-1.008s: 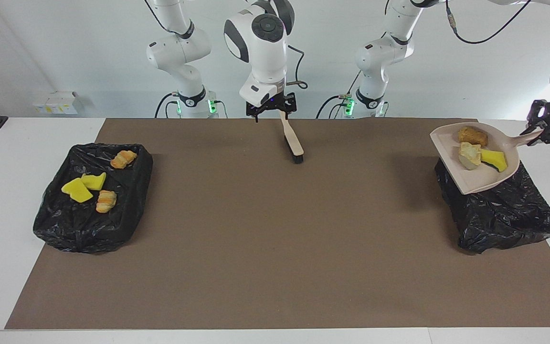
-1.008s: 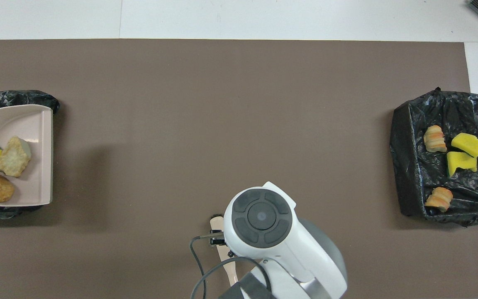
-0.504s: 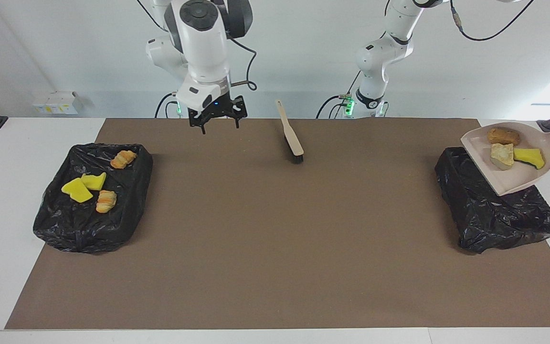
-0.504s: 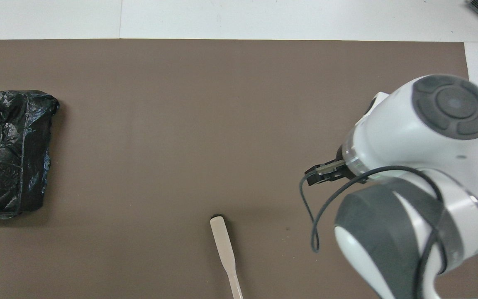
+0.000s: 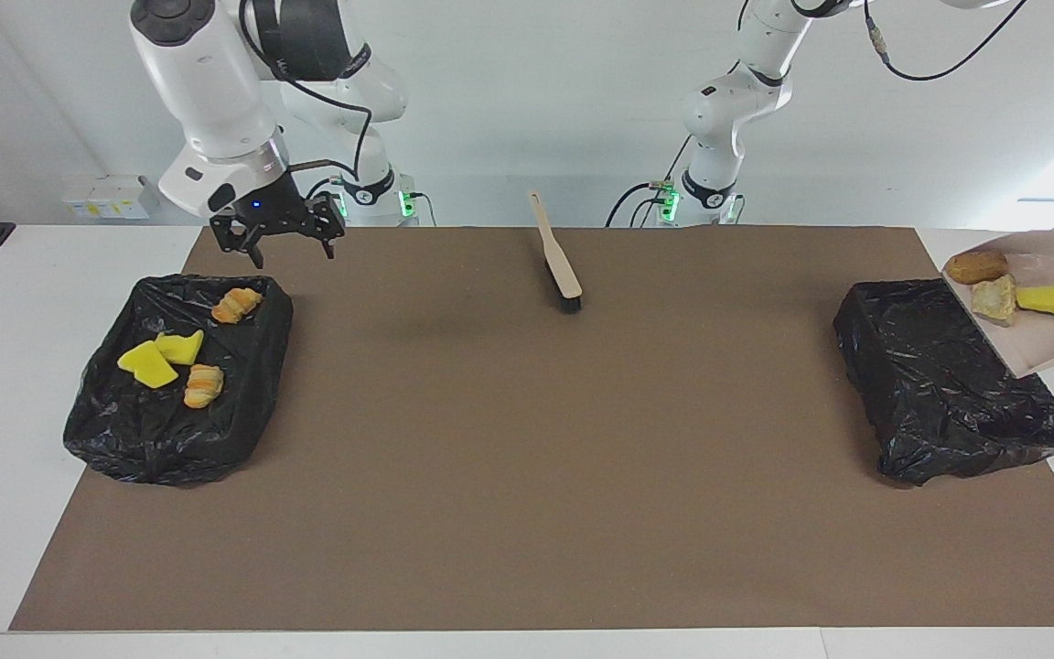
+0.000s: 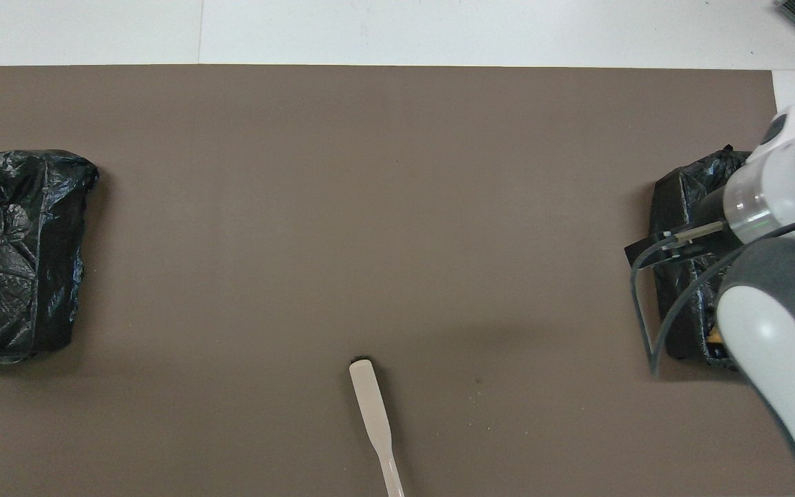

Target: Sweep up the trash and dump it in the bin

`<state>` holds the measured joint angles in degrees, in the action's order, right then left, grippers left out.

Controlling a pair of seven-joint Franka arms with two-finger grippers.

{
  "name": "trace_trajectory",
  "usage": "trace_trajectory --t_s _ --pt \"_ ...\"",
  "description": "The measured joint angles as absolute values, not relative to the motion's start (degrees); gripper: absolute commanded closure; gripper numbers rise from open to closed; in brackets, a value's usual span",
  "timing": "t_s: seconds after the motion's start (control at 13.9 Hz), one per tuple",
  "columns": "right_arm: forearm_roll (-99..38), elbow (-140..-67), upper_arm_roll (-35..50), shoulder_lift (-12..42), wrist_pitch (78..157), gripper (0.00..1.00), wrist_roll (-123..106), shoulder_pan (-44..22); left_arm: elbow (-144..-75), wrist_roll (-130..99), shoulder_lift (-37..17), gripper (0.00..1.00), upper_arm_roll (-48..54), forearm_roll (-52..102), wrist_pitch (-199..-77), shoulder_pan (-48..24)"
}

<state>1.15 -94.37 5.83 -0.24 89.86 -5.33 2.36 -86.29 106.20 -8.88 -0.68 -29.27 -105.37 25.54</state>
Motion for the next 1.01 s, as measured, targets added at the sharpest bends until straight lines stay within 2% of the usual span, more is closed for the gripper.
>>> trace_trajectory --t_s 0.43,1.01 --pt "0.89 -94.3 1.18 -0.24 89.39 0.0 -3.76 5.35 -89.48 91.0 -7.69 1.0 -0.36 -40.33 -105.36 24.16" --pt "0.9 -92.37 1.26 -0.61 90.51 0.0 0.95 4.62 -90.74 89.42 -6.33 1.0 -0.2 -46.74 -105.17 21.88"
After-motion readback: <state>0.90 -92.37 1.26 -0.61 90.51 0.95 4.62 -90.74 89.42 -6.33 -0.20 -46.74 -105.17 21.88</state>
